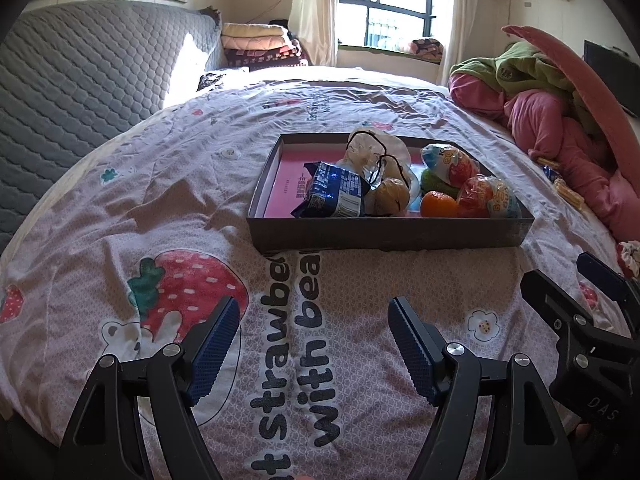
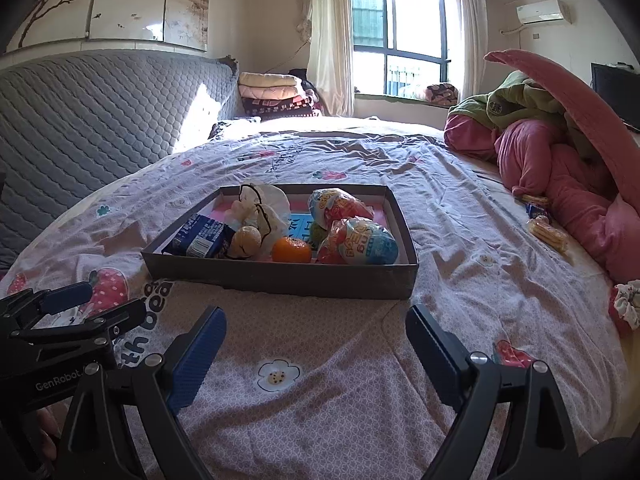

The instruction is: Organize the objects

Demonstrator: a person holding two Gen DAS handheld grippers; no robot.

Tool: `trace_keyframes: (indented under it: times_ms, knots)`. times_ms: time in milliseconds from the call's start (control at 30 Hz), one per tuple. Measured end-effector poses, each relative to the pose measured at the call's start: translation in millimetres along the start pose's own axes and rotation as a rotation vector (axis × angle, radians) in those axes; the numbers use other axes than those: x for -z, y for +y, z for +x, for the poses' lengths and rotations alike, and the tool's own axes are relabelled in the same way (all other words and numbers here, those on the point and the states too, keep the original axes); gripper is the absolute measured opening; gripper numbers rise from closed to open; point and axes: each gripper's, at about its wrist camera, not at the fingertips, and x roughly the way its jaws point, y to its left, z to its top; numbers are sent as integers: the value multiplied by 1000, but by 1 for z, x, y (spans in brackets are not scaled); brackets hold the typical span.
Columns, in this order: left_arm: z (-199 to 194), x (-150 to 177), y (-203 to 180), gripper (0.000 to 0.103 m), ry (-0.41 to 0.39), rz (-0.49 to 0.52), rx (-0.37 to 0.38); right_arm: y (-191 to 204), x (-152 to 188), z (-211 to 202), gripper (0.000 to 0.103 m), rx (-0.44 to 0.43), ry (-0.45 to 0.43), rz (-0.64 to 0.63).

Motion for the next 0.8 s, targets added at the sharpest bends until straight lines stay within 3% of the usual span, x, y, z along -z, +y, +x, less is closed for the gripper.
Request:
trace_keyframes:
  times_ms: [800]
  knots:
    - [7, 23, -7, 78, 22, 29, 5, 6, 35, 11, 91, 3, 109, 2]
